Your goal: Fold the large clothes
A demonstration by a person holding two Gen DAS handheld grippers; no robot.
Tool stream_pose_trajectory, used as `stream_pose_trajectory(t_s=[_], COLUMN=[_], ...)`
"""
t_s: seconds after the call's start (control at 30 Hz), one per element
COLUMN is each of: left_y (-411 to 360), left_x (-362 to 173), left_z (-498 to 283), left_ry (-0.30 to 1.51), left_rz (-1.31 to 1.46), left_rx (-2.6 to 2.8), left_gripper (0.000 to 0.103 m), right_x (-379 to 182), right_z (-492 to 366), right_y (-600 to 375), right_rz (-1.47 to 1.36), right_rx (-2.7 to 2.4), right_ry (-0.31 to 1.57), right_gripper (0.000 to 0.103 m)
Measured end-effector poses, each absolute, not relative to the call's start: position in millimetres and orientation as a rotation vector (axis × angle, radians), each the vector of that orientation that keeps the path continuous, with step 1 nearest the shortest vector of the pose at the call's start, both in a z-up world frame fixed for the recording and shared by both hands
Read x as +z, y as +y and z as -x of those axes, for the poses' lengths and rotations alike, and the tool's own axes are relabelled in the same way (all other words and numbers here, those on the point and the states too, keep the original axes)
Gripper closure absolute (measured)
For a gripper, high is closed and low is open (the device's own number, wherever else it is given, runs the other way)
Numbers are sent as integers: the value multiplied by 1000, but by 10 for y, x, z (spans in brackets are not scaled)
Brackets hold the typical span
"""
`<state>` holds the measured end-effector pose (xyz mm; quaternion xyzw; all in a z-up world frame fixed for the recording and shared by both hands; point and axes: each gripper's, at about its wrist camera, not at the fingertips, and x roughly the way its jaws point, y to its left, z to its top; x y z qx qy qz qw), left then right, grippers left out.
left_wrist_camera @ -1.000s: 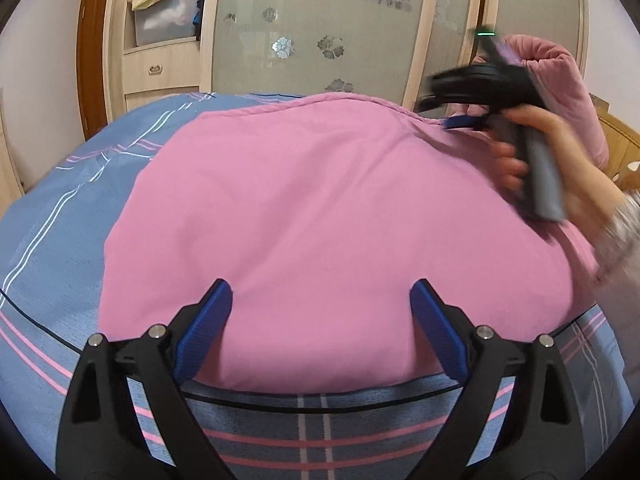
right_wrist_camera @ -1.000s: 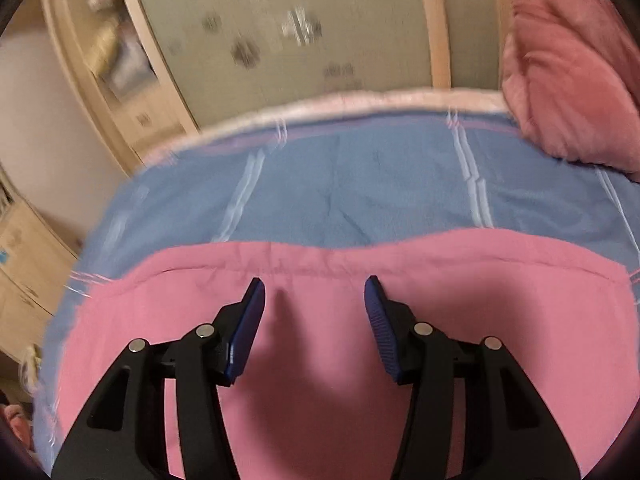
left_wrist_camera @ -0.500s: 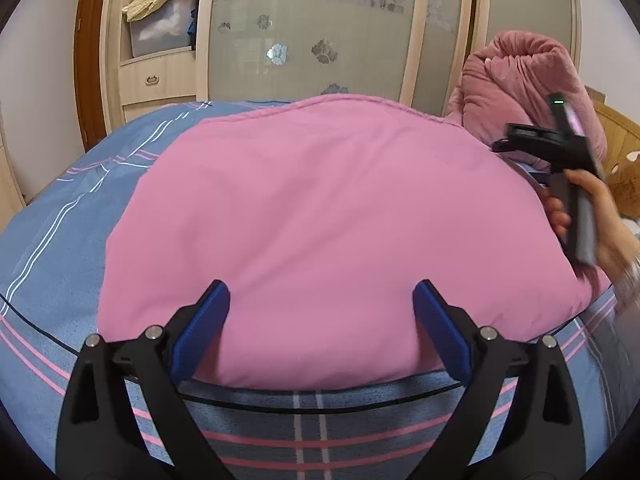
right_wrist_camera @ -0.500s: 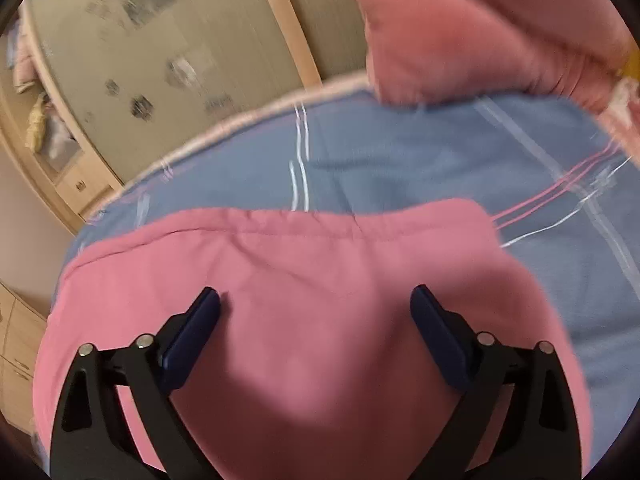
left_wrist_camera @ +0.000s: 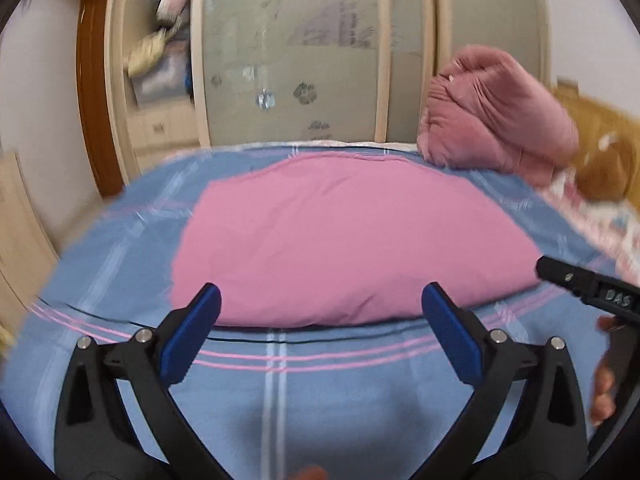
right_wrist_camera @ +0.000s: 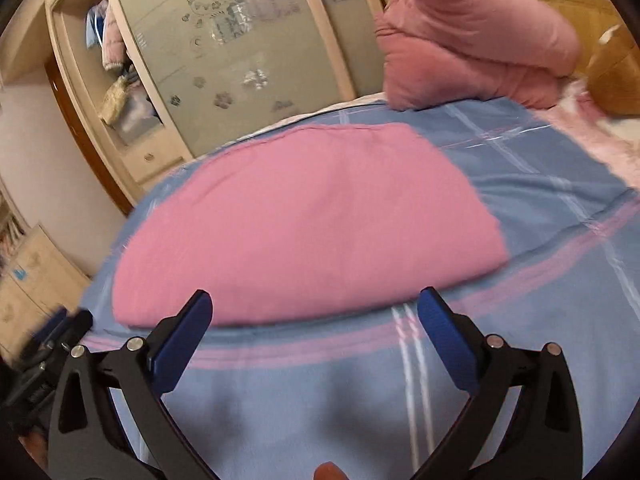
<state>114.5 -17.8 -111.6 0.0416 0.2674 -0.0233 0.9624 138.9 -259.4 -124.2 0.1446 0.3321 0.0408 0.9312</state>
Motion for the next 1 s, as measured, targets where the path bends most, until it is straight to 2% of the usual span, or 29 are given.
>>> stream_pose_trajectory(t_s=[0.1,0.27,1.0], left_y=[-278,-219,-8], left_x=[-911,-652,-495], left_z=[-930,-698,-462], left_ry=[514,526,519], left_rz=[-128,-18,46], left_rx=[-12,-70,-58], left_gripper=[2,2,2], right_x=[-998,-764,-752], right_z=[-1136,-948,-662], right_y=[-2405,-2067,-1572], right_rz=[-162,38,68], right_rx=[48,-29,45], right_ry=[645,585,565], right_gripper=[1,1,1])
